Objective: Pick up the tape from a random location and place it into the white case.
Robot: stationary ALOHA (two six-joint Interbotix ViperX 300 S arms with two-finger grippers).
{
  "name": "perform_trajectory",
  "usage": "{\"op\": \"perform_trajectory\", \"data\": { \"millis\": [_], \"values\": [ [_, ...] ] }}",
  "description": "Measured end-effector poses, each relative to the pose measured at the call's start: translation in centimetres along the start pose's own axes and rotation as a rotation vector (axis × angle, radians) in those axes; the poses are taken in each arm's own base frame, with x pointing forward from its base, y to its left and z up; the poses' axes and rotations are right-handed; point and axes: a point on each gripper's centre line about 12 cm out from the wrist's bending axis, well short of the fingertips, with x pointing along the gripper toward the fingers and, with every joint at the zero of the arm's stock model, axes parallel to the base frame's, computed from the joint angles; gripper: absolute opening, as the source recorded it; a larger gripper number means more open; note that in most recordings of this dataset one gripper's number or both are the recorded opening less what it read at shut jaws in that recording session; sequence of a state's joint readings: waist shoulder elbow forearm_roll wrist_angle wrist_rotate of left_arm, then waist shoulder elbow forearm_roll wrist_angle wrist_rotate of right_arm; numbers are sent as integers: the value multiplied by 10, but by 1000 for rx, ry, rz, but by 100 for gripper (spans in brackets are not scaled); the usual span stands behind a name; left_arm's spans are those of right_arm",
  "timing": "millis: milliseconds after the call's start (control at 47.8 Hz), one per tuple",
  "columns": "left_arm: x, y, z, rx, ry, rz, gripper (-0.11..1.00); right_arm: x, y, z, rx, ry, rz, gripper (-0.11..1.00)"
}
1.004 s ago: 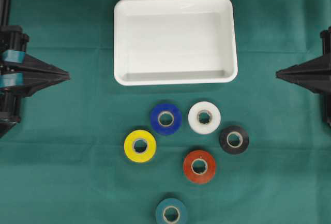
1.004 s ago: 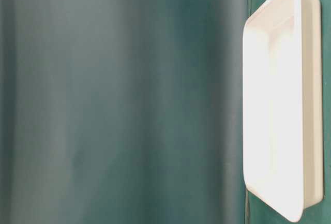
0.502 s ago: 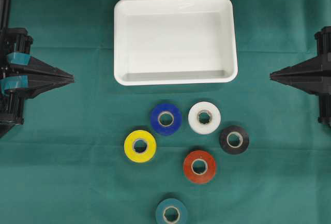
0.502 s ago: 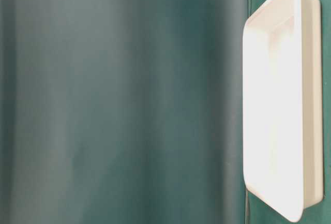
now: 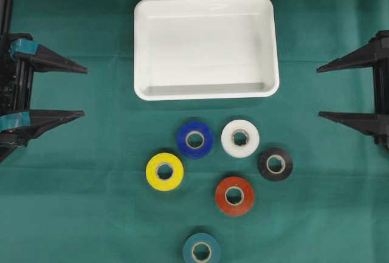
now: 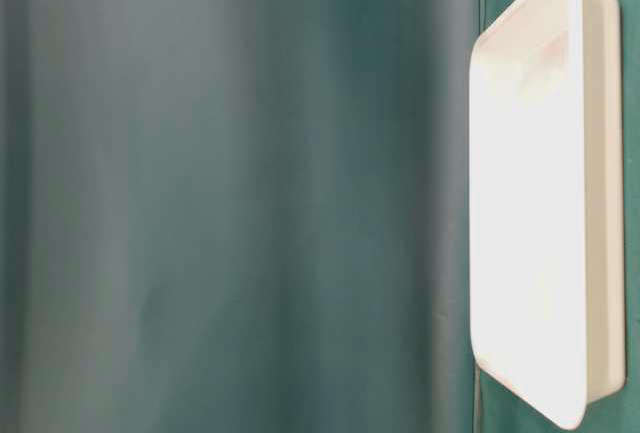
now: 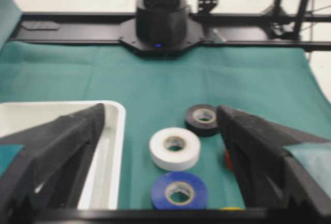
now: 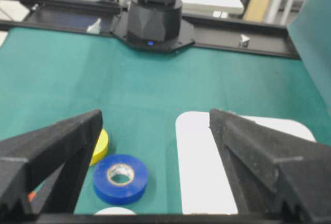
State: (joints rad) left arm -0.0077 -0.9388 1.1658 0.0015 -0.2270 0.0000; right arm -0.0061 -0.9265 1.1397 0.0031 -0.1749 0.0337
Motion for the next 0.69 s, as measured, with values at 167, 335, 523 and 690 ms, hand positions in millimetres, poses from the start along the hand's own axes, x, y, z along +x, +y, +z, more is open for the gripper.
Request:
{"op": "perform_trajectory", "data": {
  "millis": [167, 335, 523, 690],
  "values": [
    [0, 0, -1, 0, 9, 0, 95, 0, 0, 0, 0, 0, 0, 92],
    [0, 0, -2, -6, 20, -1, 95, 0, 0, 1, 0, -2, -1, 92],
    [0, -11, -3, -7, 22, -55, 95, 0, 0, 1, 0, 0, 0, 92],
    [-1, -19, -4, -8, 34, -95, 95, 0, 0, 2, 0, -2, -1, 92]
  ]
}}
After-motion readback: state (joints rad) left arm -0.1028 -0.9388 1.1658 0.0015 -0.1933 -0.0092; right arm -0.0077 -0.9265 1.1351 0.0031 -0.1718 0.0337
